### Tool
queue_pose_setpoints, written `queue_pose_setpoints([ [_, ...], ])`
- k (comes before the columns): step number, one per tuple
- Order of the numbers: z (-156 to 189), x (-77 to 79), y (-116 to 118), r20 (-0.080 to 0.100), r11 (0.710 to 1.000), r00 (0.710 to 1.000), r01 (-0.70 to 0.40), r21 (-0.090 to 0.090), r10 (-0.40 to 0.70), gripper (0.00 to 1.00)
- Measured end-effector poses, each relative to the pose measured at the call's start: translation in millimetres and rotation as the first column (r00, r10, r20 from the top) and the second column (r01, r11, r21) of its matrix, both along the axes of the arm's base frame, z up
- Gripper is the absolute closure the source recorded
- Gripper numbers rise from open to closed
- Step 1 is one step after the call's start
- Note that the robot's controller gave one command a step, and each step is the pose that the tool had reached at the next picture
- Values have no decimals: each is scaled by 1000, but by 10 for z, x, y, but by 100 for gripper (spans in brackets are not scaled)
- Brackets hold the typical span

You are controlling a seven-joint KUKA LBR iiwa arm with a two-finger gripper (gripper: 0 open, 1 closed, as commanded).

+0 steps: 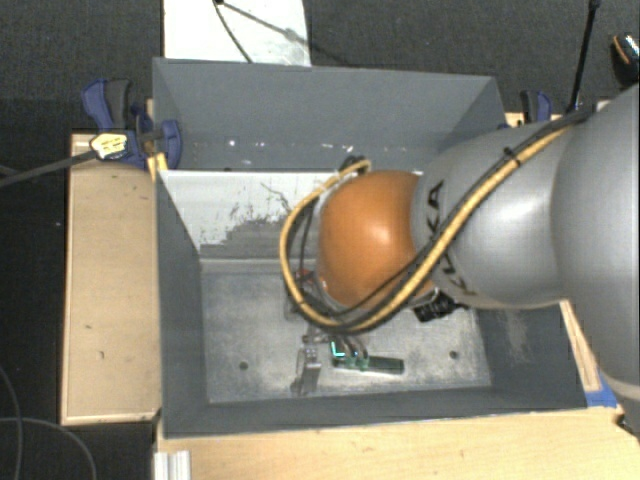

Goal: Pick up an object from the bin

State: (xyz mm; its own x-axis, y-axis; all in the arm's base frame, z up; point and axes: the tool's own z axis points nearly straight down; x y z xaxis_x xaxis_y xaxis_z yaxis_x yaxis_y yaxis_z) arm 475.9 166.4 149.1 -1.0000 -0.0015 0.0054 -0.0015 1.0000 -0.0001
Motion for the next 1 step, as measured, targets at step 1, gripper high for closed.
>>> queue_pose_setpoints([
  [1,-773,101,-918,15,941,941,-338,-1,338,0],
])
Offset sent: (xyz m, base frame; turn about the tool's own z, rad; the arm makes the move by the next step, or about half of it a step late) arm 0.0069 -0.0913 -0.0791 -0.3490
